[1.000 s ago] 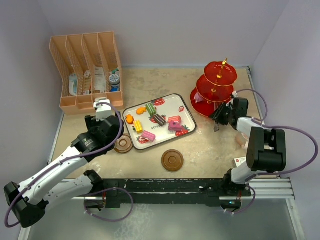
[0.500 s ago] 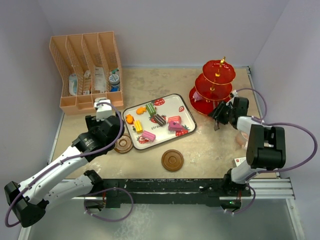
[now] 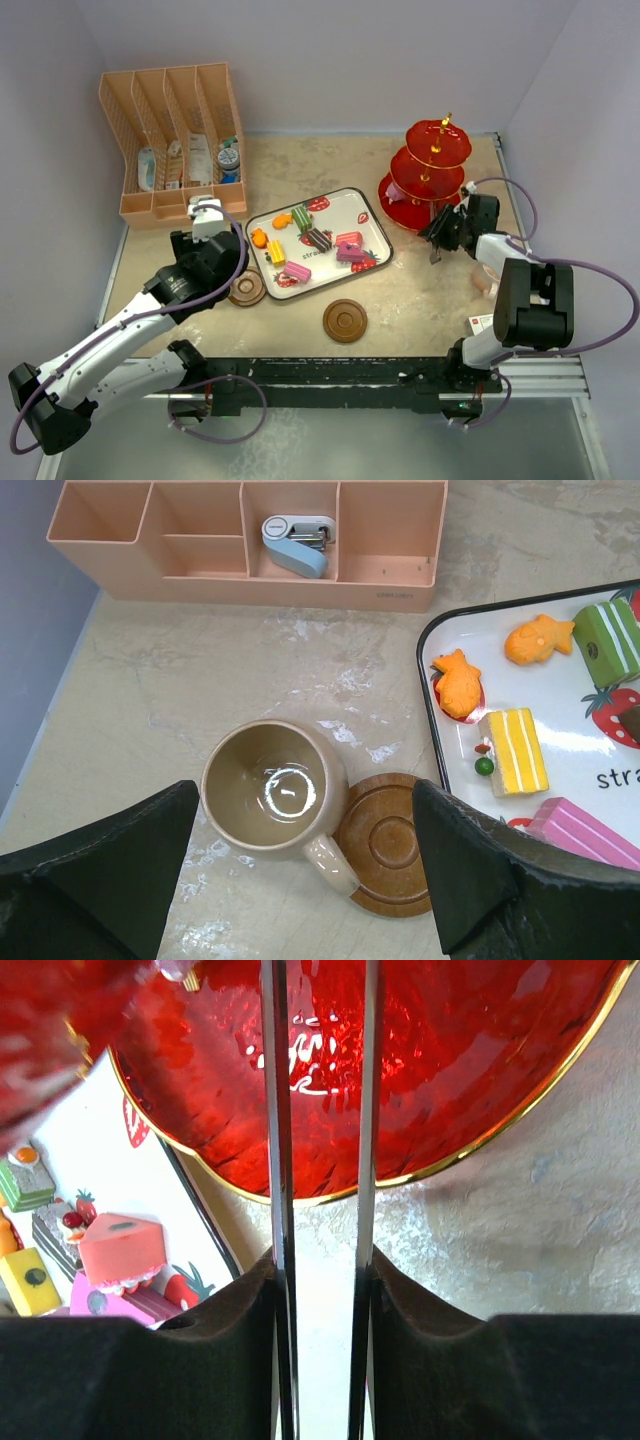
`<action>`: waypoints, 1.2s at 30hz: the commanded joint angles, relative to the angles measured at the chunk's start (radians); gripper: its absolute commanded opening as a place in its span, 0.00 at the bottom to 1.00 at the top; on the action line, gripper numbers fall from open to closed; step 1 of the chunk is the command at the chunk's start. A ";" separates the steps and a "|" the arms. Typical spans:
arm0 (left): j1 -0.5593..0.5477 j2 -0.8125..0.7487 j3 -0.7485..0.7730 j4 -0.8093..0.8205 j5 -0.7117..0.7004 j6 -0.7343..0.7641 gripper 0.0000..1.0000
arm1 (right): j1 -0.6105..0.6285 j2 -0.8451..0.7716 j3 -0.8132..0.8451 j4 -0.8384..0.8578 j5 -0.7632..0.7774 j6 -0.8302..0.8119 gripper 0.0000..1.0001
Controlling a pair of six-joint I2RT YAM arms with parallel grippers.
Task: Serve the afternoon tea
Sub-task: Place the desert on the desert table.
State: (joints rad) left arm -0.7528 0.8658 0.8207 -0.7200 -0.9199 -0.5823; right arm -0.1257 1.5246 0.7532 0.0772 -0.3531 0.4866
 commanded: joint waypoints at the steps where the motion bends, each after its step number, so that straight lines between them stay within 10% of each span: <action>1: 0.002 -0.012 0.023 0.022 -0.007 0.010 0.85 | -0.006 -0.028 0.027 -0.048 -0.043 -0.009 0.32; 36: 0.003 -0.078 0.013 0.045 0.000 0.027 0.85 | -0.007 0.033 0.126 -0.174 -0.020 -0.062 0.27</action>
State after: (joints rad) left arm -0.7528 0.8551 0.8207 -0.7197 -0.9188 -0.5808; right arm -0.1276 1.5219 0.8101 -0.1013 -0.3466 0.4603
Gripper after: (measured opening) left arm 0.850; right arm 0.276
